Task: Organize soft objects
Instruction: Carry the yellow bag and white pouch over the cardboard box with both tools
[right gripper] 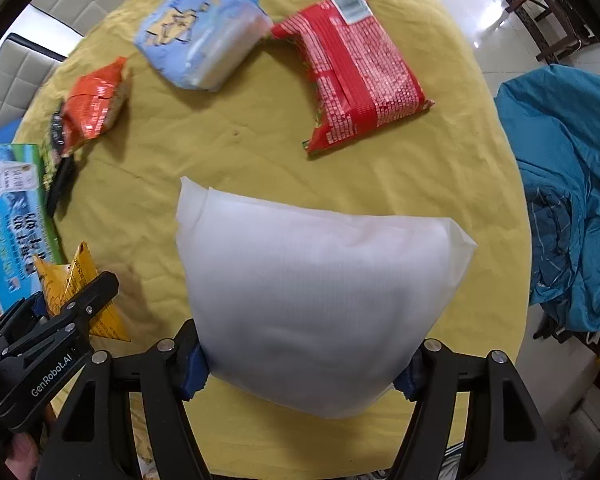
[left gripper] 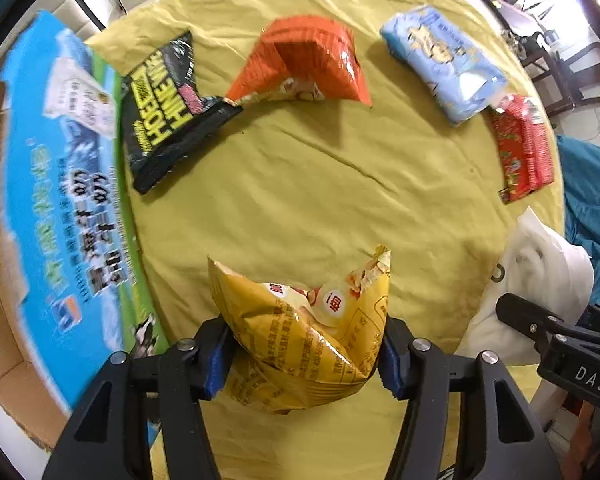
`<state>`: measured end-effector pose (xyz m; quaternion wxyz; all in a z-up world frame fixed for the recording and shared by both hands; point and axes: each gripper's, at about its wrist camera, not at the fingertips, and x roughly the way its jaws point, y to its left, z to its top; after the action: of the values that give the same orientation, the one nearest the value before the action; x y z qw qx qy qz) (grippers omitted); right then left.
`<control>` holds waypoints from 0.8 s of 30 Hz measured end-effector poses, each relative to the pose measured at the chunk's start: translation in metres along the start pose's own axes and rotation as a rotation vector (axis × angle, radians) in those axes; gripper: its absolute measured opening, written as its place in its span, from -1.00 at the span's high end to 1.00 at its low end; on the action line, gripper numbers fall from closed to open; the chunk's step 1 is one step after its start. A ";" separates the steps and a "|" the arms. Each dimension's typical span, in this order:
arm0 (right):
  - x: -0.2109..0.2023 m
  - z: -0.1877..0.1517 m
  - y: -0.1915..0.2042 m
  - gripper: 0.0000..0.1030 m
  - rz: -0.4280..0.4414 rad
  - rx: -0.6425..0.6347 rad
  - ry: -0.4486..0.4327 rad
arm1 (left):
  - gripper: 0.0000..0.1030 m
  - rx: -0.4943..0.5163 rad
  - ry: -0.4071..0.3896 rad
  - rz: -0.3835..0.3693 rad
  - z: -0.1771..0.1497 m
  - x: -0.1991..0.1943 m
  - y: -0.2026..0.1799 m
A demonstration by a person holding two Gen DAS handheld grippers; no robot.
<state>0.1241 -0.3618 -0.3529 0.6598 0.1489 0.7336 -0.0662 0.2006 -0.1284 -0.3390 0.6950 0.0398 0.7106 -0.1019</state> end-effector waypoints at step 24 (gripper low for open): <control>-0.185 -0.025 0.127 -0.41 0.170 -0.262 -0.247 | -0.08 -0.147 -0.311 -0.099 -0.029 -0.187 0.065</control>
<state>0.1550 -0.2586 -0.1545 0.7618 0.1139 0.6341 0.0680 0.1909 -0.0432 -0.1582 0.7918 -0.0623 0.6011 -0.0887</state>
